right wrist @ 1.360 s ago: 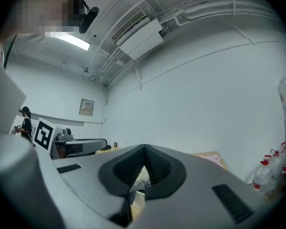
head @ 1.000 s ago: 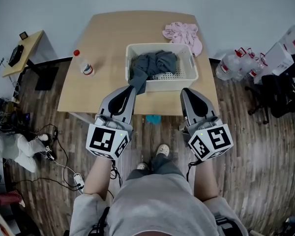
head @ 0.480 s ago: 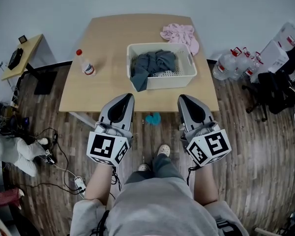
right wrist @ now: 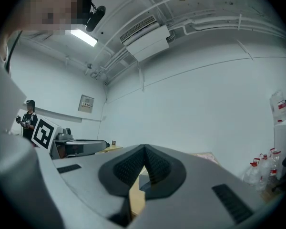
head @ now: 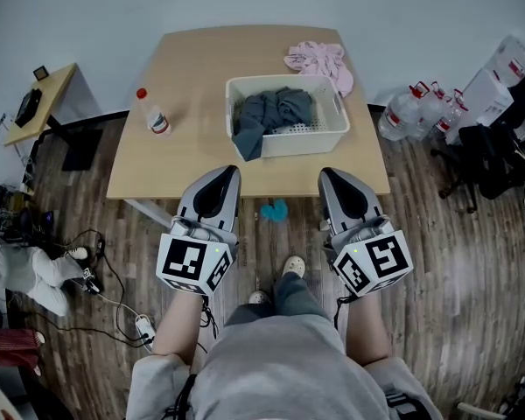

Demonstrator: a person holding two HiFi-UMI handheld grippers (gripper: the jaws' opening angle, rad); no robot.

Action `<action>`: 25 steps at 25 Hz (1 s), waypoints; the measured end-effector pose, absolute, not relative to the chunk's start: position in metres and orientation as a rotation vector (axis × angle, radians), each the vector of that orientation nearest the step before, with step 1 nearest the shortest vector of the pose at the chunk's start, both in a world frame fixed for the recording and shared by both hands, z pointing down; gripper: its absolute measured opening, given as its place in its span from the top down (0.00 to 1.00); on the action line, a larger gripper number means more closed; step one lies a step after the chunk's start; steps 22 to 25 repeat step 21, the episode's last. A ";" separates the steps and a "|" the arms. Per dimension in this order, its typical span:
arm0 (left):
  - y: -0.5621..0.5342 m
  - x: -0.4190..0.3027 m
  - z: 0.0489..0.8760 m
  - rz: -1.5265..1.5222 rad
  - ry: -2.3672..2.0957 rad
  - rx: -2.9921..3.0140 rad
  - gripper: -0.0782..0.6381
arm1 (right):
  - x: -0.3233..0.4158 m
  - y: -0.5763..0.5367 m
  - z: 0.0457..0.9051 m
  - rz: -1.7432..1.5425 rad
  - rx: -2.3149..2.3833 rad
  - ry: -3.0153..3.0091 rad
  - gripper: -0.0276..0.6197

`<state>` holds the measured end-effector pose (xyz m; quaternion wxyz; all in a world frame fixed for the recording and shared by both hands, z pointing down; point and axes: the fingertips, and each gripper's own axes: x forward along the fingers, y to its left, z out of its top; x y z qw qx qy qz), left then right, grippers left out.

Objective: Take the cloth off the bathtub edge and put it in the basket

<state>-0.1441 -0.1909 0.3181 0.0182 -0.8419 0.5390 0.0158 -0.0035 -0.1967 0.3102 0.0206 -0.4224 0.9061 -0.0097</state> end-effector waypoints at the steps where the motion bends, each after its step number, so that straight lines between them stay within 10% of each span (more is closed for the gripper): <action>1: -0.191 -0.144 0.318 0.049 1.673 -2.615 0.87 | -0.003 -0.197 0.310 -0.030 -1.312 2.808 0.95; 25: -0.190 -0.148 0.312 0.064 1.673 -2.604 0.87 | -0.006 -0.194 0.304 0.000 -1.328 2.808 0.95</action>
